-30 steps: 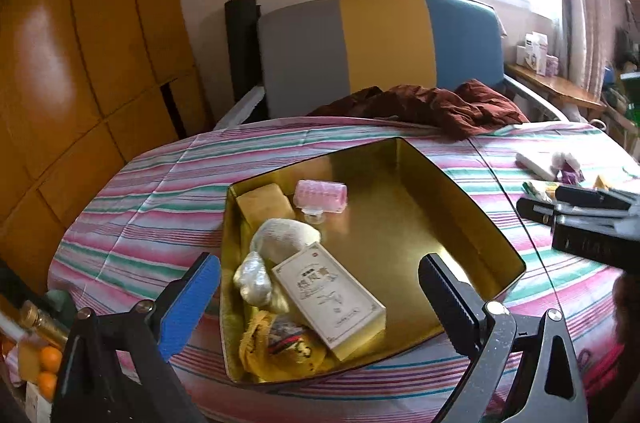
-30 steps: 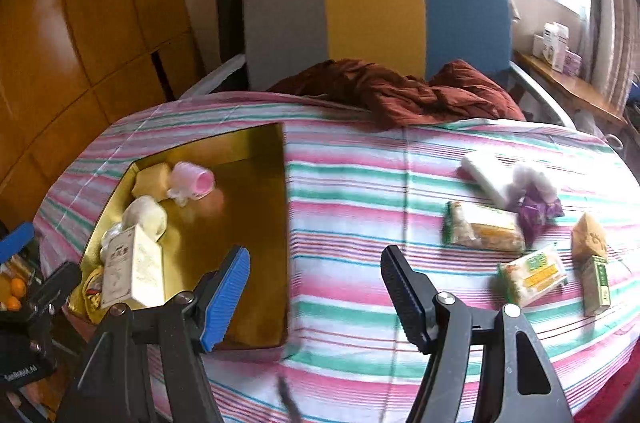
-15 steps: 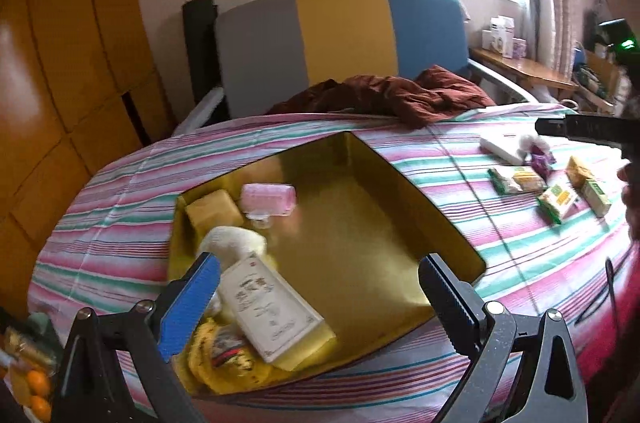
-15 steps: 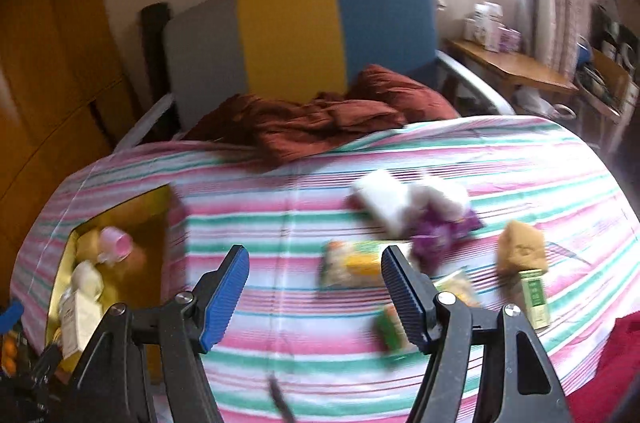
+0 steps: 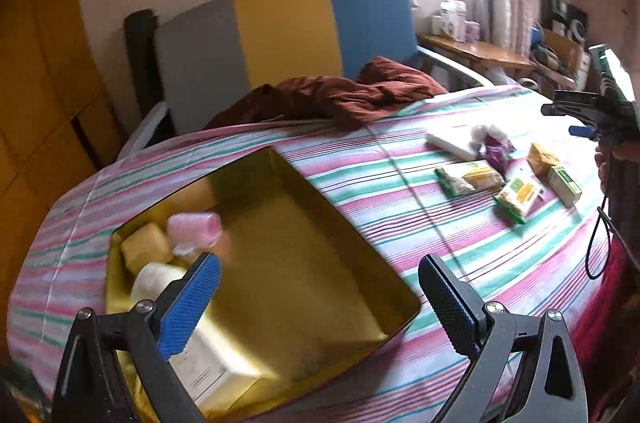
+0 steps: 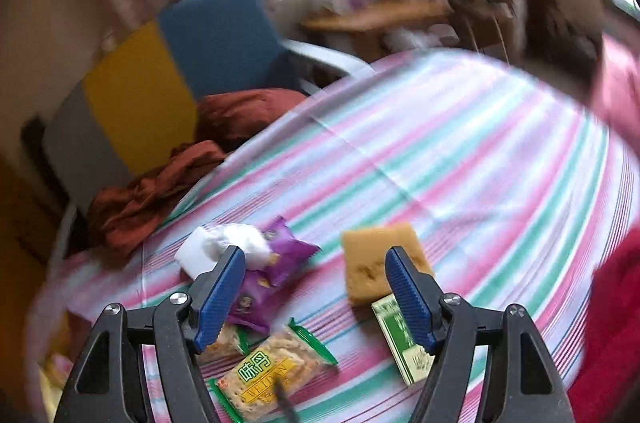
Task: Organize objects
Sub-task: 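Move both grippers back over the remaining snack packets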
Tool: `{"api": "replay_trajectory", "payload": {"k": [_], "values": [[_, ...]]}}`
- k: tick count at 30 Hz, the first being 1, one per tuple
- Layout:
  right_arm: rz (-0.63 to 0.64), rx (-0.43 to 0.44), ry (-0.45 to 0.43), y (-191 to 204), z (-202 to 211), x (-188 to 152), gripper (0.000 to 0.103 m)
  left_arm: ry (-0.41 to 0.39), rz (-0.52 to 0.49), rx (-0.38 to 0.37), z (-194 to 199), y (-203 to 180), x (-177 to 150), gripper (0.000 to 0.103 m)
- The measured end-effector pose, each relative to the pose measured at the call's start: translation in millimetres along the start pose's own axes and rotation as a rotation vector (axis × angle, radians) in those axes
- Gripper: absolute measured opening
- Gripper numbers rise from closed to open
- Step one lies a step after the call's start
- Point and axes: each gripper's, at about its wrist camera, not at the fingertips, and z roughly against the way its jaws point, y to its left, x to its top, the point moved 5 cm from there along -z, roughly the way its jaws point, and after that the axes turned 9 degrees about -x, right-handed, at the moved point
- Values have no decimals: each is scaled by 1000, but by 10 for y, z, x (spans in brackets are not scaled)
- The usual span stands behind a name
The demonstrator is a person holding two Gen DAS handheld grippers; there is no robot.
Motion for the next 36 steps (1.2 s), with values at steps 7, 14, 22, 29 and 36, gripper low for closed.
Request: {"api": "replay_trajectory", "payload": {"k": [7, 14, 22, 29, 36], "values": [[-52, 37, 56, -108, -71, -40, 77, 48, -114, -104, -457, -507, 292, 100], [-17, 69, 87, 13, -97, -82, 77, 129, -261, -228, -992, -975, 550, 100], [-2, 94, 122, 73, -126, -120, 77, 232, -461, -327, -1613, -1454, 733, 100], [17, 105, 142, 131, -152, -152, 77, 287, -577, -348, -2048, -1644, 752, 100], [26, 100, 149, 151, -171, -163, 77, 342, -568, -411, -2350, -1712, 727, 93]]}}
